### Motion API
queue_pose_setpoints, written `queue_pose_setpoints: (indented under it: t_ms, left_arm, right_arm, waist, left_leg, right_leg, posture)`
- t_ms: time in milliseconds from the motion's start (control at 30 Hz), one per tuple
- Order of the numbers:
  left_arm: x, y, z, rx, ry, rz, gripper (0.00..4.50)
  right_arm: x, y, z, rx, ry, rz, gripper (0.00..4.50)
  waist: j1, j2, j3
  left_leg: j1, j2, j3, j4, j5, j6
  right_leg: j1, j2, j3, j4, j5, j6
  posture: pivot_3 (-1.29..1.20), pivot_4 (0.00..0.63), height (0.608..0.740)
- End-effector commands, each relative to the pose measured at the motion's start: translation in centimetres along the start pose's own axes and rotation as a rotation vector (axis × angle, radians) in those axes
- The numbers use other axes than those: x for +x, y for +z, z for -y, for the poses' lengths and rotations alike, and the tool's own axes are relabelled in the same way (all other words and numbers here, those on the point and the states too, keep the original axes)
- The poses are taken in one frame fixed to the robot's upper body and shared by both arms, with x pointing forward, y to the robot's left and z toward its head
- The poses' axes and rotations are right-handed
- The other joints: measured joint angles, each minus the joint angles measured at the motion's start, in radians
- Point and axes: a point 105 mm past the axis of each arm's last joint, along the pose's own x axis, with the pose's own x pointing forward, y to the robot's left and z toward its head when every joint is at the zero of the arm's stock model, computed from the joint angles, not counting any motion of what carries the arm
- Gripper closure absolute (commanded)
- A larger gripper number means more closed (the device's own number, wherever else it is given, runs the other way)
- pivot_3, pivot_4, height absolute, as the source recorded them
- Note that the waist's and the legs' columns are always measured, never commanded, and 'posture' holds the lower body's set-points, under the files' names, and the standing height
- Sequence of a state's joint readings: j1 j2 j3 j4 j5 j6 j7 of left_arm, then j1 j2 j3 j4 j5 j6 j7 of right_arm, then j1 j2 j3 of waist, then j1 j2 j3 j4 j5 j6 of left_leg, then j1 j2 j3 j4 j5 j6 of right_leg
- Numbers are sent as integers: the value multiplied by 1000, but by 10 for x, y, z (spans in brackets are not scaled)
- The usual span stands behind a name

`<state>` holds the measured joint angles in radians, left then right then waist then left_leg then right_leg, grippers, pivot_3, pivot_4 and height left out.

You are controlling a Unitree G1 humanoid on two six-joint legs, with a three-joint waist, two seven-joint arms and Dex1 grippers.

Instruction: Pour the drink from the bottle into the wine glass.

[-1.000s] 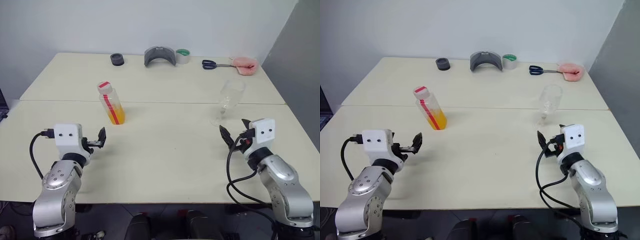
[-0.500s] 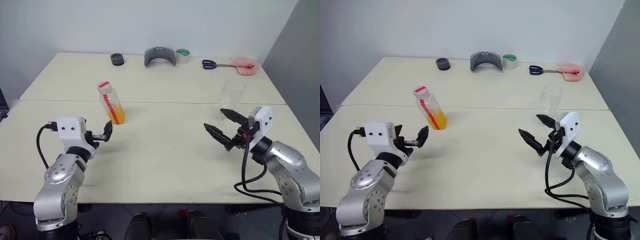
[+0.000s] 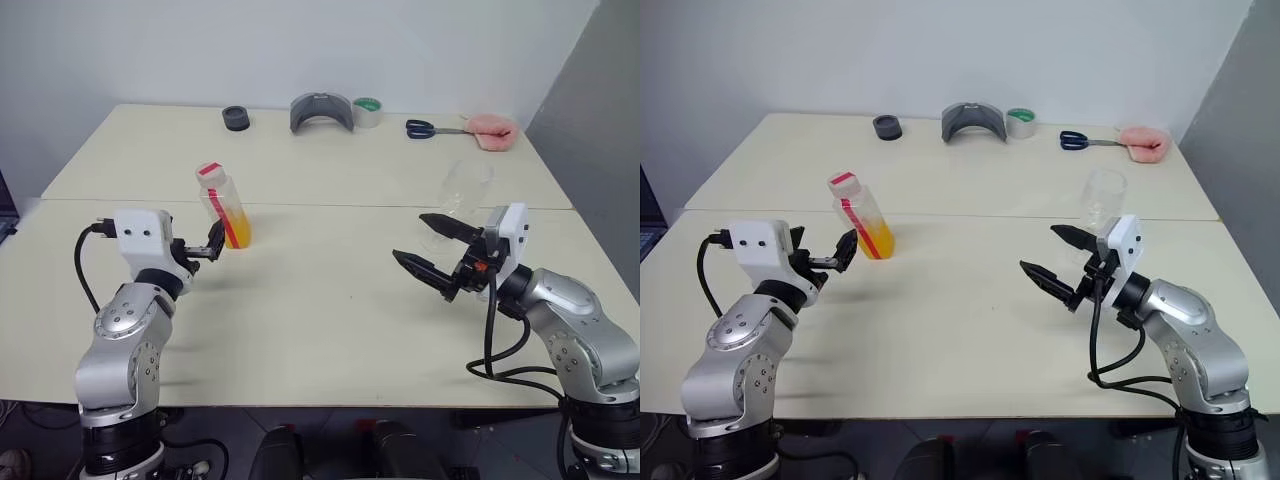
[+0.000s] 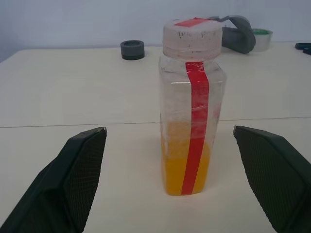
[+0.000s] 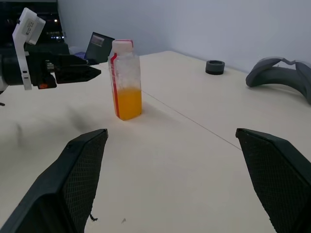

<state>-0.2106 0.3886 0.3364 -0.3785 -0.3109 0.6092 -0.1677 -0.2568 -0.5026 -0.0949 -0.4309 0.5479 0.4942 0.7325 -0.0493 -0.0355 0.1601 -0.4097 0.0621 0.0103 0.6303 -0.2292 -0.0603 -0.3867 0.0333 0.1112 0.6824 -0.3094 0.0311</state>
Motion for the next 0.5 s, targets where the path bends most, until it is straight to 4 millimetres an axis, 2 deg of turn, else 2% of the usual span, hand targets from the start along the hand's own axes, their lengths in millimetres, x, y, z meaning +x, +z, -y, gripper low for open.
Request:
queue_pose_setpoints:
  t_ms: [33, 500]
  left_arm:
    - [4, 15, 3, 15, -13, 64, 11]
    - [23, 18, 4, 34, -31, 99, 11]
  right_arm:
    - [1, 12, 1, -59, -9, 40, 0]
    - [2, 13, 2, -77, -38, 46, 0]
  waist:
    - [1, 0, 0]
    - [2, 0, 0]
  left_leg:
    - [0, 0, 0, 0, 0, 0]
    - [0, 0, -1, 0, 0, 0]
  right_leg:
    - [0, 0, 0, 0, 0, 0]
    - [0, 0, -1, 0, 0, 0]
  posture:
    - [0, 150, 740]
    - [0, 150, 740]
